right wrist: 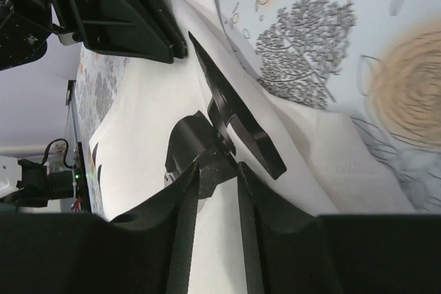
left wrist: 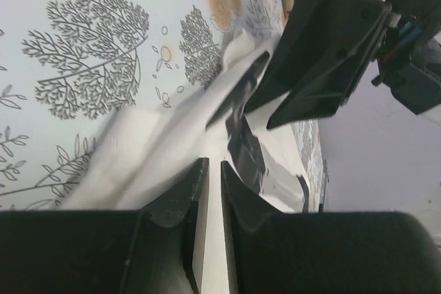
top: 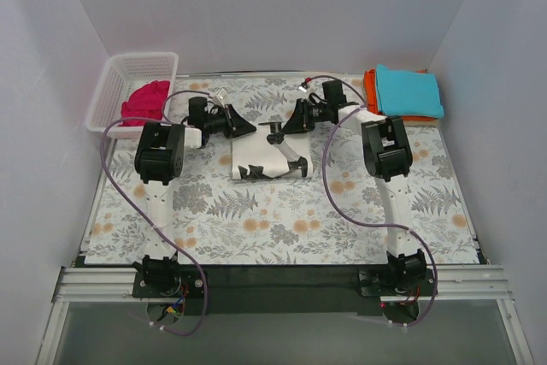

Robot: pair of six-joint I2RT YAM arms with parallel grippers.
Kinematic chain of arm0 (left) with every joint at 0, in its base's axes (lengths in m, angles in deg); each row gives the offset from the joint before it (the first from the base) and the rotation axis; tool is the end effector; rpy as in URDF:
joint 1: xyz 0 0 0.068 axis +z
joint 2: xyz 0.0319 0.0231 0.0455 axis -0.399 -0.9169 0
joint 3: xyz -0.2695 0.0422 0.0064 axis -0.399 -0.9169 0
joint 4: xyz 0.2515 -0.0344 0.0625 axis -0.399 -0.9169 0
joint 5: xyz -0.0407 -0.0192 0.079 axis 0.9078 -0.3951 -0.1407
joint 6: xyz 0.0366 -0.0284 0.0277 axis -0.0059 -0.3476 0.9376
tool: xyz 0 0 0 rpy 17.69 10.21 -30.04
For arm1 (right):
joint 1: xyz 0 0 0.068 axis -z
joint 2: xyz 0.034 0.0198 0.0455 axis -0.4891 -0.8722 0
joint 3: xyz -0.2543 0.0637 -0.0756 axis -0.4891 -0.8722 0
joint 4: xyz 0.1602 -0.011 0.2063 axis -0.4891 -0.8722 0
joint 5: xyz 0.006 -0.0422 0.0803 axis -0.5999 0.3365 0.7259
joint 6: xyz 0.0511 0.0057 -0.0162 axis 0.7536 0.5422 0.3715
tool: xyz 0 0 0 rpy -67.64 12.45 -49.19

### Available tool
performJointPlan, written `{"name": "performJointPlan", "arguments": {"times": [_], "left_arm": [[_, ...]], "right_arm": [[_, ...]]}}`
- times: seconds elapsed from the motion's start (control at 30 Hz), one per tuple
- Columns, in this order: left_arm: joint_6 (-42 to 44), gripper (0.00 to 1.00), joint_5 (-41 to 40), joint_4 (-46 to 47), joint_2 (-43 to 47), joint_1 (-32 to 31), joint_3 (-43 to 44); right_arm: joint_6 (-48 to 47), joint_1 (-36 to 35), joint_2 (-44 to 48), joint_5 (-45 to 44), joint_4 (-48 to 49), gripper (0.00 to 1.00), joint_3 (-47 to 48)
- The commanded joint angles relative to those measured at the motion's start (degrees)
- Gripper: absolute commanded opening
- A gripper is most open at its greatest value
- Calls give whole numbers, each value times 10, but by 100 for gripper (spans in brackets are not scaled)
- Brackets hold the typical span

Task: Fold and stack the t-shirts
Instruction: Fold the tshirt

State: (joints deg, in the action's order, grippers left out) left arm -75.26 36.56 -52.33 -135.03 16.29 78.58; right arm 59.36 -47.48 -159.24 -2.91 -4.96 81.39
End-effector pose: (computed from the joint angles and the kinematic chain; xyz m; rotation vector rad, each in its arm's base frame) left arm 0.4750 -0.0897 0.0837 -0.8076 2.2721 -1.8463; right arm 0.4994 0.1946 0.1154 -0.4796 2.2396 1.4327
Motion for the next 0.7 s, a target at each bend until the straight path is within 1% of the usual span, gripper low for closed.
{"name": "performJointPlan", "arguments": {"times": [0.0, 0.07, 0.1, 0.13, 0.17, 0.2, 0.23, 0.27, 0.3, 0.33, 0.37, 0.43, 0.47, 0.5, 0.53, 0.57, 0.63, 0.67], "left_arm": [[35, 15, 32, -13, 50, 2, 0], [58, 17, 54, -12, 97, 0, -26], [63, 18, 66, -20, 150, 0, -40], [63, 18, 91, -23, 175, -1, -74], [61, 18, 98, -26, 204, -1, -94], [53, 18, 101, -32, 255, -2, -122], [42, 18, 111, -20, 283, -4, -180], [29, 18, 115, -4, 305, -12, -212], [16, 18, 116, 2, 324, -18, -235], [15, 18, 113, 1, 357, -25, -255], [14, 18, 108, 7, 367, -43, -292], [9, 18, 98, 19, 377, -59, -321], [7, 18, 91, 27, 368, -66, -335], [-4, 18, 90, 53, 356, -74, -340], [-35, 18, 90, 73, 344, -76, -342], [-52, 18, 84, 115, 308, -78, -343], [-74, 18, 72, 142, 272, -77, -343], [-74, 18, 69, 146, 240, -76, -341]], "right_arm": [[-24, 24, 48, 3, -4, 33, 18], [-21, 19, 84, 26, -4, 34, -15], [-13, 16, 102, 51, -1, 34, -35], [-9, 12, 143, 62, 1, 34, -77], [-7, 2, 165, 74, 7, 35, -106], [-6, -5, 205, 92, 9, 35, -132], [-5, -11, 224, 99, 15, 35, -156], [-6, -24, 243, 104, 18, 35, -205], [-8, -32, 273, 111, 21, 35, -224], [-8, -37, 283, 114, 21, 35, -245], [-10, -49, 291, 117, 21, 35, -273], [-14, -59, 303, 117, 21, 35, -298], [-19, -65, 300, 116, 20, 35, -307], [-20, -66, 287, 114, 21, 35, -318], [-20, -68, 278, 115, 21, 35, -319], [-22, -69, 269, 112, 20, 35, -323], [-30, -69, 241, 90, 41, 34, -335], [-41, -69, 231, 82, 44, 35, -339]]}}
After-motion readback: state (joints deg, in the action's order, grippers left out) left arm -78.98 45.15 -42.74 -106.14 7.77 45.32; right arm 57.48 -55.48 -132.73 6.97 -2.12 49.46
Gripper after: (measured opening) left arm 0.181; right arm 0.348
